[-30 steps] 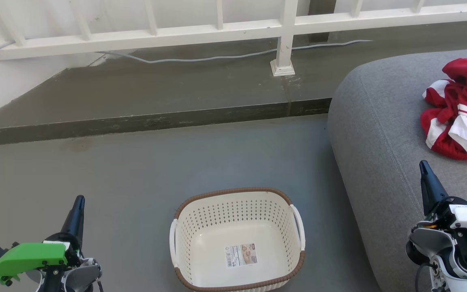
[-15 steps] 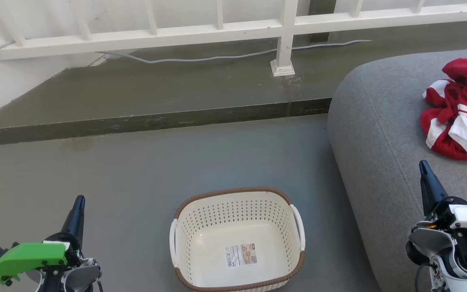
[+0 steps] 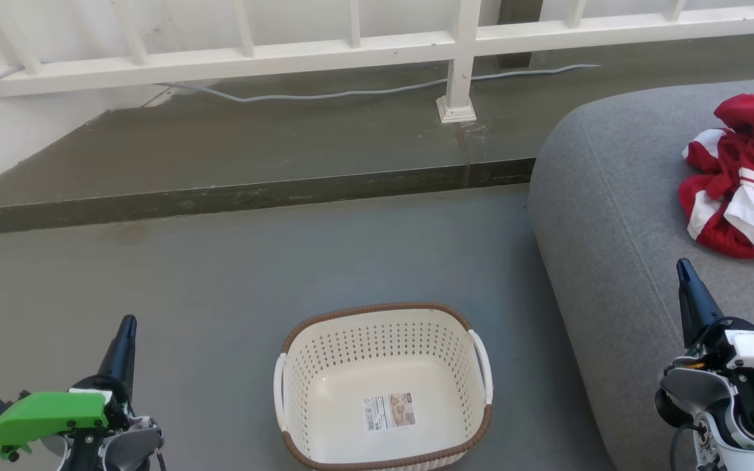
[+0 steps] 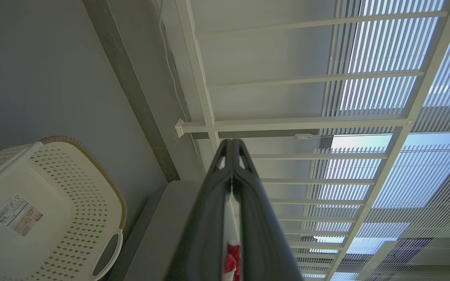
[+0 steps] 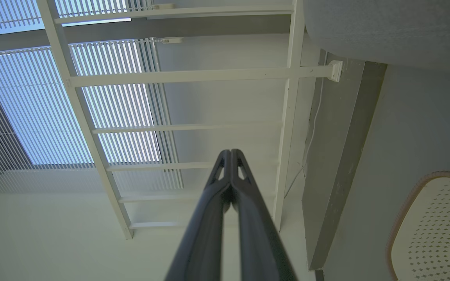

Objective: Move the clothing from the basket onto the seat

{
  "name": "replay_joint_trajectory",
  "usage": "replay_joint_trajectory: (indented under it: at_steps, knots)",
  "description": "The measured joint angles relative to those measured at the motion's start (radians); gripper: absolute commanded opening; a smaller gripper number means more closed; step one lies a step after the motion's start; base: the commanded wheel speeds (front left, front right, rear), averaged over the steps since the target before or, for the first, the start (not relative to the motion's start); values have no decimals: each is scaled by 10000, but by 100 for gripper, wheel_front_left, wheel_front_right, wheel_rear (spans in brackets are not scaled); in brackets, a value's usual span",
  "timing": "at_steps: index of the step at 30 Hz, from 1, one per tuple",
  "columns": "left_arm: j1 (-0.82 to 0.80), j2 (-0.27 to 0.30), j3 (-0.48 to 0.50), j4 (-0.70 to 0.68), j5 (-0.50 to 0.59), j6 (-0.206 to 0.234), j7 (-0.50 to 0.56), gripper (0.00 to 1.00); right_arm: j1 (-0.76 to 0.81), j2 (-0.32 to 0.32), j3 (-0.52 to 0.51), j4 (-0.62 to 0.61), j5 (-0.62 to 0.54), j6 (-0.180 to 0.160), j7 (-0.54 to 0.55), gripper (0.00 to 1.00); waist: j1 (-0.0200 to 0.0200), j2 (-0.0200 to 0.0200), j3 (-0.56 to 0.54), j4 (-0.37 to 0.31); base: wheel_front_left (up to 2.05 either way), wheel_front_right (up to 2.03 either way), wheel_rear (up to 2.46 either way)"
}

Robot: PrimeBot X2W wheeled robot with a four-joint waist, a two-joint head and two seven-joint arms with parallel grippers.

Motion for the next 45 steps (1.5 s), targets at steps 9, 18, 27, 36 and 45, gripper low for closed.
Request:
replay_joint_trajectory:
  at_steps: [9,18,27,36,45]
  knots:
    - [-2,-4,25,4,0,0,25,0,0,2,-4,0,0,0,0,0,0,0,0,0,0,0,0]
    - [-3,-6,35,8,0,0,25,0,0,4,-6,0,0,0,2,0,0,0,0,0,0,0,0]
    - [-3,-10,54,10,2,0,25,0,0,6,-8,0,0,0,2,0,0,0,0,1,0,0,0]
    - [-4,-12,71,8,2,0,27,0,0,12,-10,0,0,0,2,0,0,0,1,1,0,0,0]
    - [-5,-15,82,6,2,0,27,0,0,17,-12,0,0,0,2,0,0,0,1,1,0,0,0]
